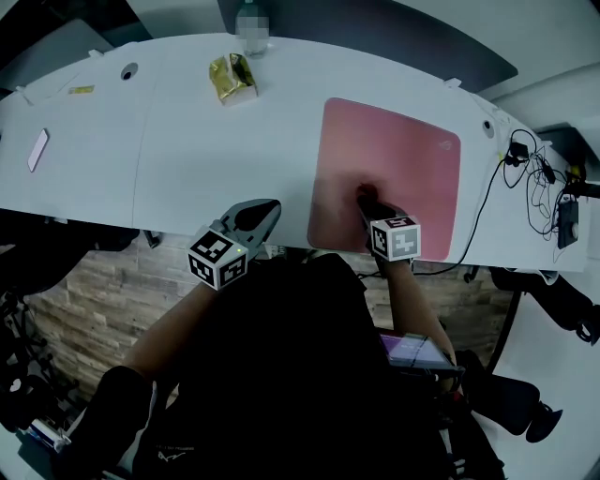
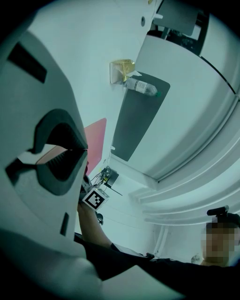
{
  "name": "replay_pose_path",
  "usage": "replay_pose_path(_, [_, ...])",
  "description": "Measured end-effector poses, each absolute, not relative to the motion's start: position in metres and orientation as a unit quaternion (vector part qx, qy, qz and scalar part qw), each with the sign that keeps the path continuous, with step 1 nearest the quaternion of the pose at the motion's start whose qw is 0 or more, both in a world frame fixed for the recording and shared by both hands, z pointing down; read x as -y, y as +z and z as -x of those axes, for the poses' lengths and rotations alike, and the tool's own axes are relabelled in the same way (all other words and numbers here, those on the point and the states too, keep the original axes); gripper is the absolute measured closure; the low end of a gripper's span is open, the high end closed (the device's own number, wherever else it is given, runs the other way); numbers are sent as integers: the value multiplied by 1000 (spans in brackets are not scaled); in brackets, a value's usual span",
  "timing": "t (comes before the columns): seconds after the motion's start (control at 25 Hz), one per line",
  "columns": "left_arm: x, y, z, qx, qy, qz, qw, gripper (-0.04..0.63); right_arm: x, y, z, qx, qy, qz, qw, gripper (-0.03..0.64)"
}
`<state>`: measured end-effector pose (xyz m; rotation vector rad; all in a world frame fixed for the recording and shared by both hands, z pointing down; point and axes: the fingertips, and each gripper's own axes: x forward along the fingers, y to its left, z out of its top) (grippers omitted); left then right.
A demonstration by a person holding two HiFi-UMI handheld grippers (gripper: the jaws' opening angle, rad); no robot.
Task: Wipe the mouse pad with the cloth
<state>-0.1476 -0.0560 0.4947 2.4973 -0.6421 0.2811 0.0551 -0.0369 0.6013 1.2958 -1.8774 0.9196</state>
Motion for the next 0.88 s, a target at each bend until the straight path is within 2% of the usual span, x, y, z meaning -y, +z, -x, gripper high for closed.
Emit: replay_pose_path(0.88, [48, 496, 210, 289, 88, -911, 280, 586, 51, 600, 92, 794, 331, -389, 330, 500])
